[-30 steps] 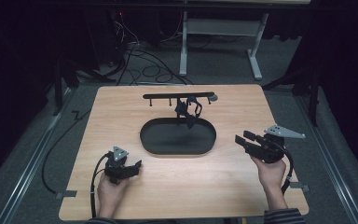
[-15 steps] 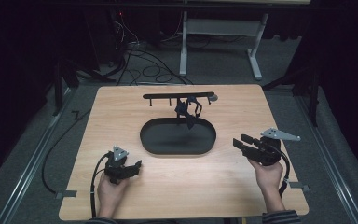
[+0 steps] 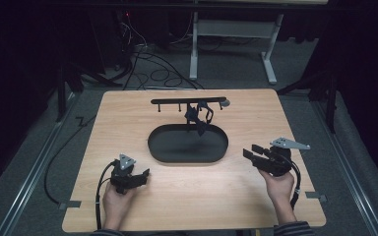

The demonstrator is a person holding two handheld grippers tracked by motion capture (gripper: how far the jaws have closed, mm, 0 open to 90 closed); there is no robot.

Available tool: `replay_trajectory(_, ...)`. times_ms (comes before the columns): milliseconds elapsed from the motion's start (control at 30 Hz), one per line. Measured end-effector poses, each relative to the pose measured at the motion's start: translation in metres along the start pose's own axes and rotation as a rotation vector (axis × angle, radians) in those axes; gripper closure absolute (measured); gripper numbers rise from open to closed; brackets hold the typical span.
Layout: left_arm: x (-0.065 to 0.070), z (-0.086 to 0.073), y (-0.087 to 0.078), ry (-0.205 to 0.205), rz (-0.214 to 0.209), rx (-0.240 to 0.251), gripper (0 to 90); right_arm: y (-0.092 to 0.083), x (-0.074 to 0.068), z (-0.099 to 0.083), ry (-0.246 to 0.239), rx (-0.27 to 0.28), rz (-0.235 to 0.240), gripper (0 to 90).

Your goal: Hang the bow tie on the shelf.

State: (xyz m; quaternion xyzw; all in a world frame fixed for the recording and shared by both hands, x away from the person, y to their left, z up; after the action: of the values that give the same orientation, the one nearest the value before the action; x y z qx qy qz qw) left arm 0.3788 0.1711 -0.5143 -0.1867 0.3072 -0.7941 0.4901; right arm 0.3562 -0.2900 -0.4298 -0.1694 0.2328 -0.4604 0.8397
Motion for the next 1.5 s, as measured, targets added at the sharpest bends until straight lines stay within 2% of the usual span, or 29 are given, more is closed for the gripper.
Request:
replay_trajectory(967, 0.0, 0.0, 0.0, 0.0, 0.0, 0.0, 27.4, 0.028, -0.002, -0.015, 0.009, -0.043, -0.004, 53.7)
replay_trajectory(1100, 0.0, 0.0, 0.0, 0.0, 0.0, 0.0, 27.4, 0.031, -0.002, -0.018, 0.024, -0.048, -0.002, 53.6)
replay_trajectory(1500, 0.0, 0.0, 0.0, 0.0, 0.0, 0.0, 27.4, 0.043, -0.002, -0.028, 0.023, -0.095, -0.018, 53.3)
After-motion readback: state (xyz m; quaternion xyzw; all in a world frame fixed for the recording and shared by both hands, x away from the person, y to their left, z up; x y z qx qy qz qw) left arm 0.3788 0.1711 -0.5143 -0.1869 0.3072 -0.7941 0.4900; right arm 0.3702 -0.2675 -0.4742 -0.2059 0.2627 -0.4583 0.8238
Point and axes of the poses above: each handheld gripper's, and its own axes: y roughly forward along the jaws, z roughly out of its top, x roughly to its right, the point moved 1 cm from there along y, roughly forward along the jaws, and after that the axes turned 2 degrees about z, right-handed, at the moved point
